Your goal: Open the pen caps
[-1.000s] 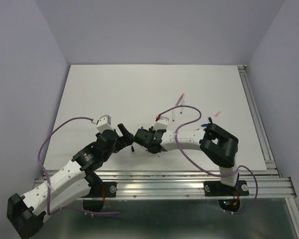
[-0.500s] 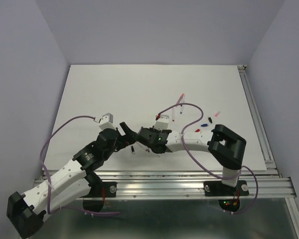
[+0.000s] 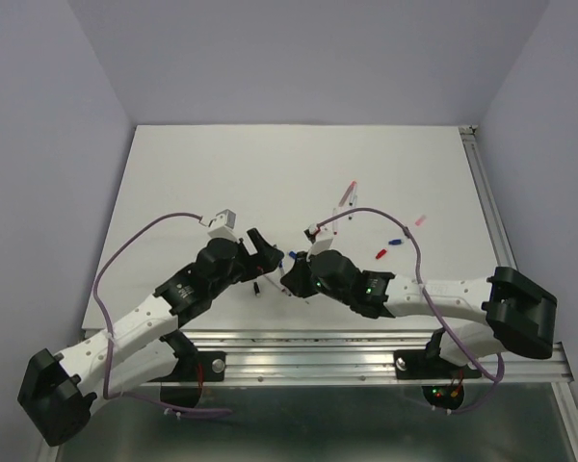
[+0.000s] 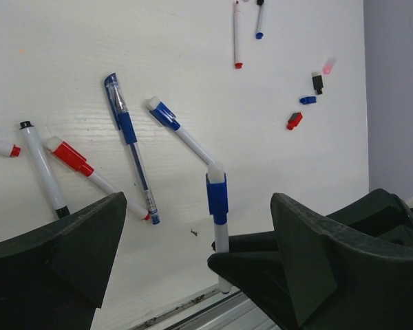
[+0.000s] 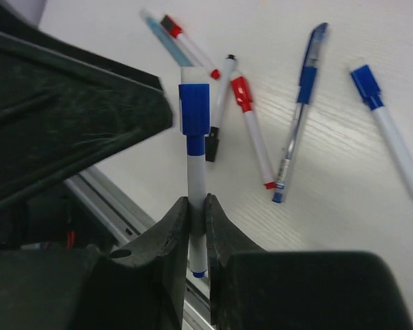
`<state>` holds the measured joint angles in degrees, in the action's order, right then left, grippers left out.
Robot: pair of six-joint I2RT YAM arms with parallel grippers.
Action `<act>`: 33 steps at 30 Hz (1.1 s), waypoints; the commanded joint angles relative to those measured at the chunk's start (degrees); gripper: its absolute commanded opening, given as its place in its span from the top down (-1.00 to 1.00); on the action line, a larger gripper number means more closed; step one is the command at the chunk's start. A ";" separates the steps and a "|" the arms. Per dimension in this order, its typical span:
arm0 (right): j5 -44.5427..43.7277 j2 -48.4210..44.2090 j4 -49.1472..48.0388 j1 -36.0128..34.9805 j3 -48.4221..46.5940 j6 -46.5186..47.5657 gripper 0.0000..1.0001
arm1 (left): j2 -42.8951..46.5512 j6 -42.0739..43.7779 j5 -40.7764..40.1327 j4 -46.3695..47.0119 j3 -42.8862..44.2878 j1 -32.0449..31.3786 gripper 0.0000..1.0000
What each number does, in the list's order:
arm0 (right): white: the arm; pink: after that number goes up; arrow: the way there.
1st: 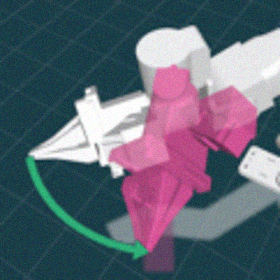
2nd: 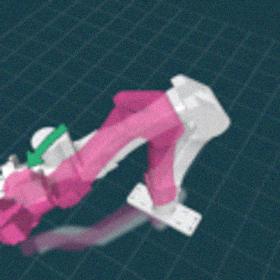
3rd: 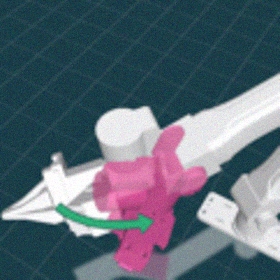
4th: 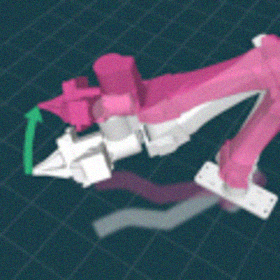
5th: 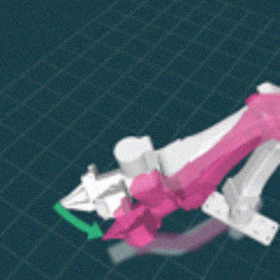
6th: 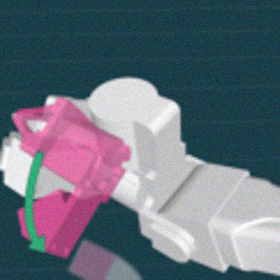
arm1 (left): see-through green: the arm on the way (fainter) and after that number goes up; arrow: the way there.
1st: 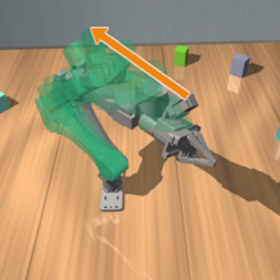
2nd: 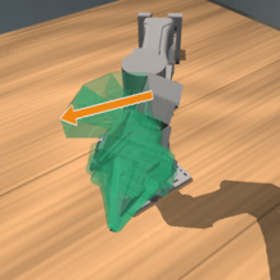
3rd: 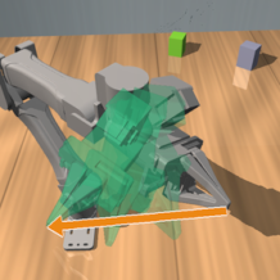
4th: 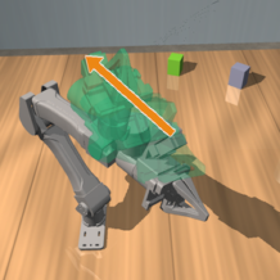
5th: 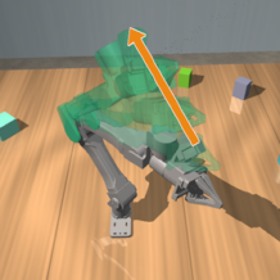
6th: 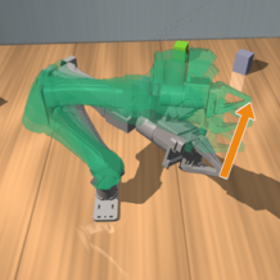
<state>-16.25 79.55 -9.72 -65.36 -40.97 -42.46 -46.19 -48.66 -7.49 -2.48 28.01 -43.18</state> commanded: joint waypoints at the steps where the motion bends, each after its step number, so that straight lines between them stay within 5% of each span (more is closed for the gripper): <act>1: 9.48 -1.24 -12.70 -0.55 0.72 4.66 0.92 | -1.17 -0.73 2.91 6.34 2.31 -0.15 -0.92; 5: 9.40 -1.15 -14.71 -0.55 0.89 4.05 0.93 | -2.23 -1.08 3.35 7.66 2.05 -0.15 -0.70; 11: 9.75 0.25 -14.98 -0.55 -0.07 3.61 0.93 | -3.81 -1.78 3.44 7.67 2.14 -0.15 0.37; 18: 9.31 0.78 -13.58 -0.47 -0.51 3.08 0.92 | -3.99 -2.66 3.36 7.67 2.14 -0.15 0.96; 22: 10.97 0.70 -13.75 -0.55 -0.34 3.43 0.82 | -4.34 -3.37 3.18 7.67 2.14 -0.15 1.00; 26: 13.00 1.83 -13.66 -0.55 -1.39 3.70 0.40 | -4.43 -4.24 3.62 8.37 2.31 -0.15 1.00; 31: 12.04 4.21 -13.31 -0.47 -3.32 4.40 0.39 | -3.82 -4.42 4.06 8.98 2.40 -0.24 1.00; 33: 11.59 4.74 -13.31 -0.55 -4.03 4.75 0.69 | -3.82 -4.42 3.71 8.98 2.40 -0.15 1.00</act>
<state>-4.40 83.35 -21.08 -65.36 -40.99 -39.16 -50.72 -52.62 -3.81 3.88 28.12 -43.18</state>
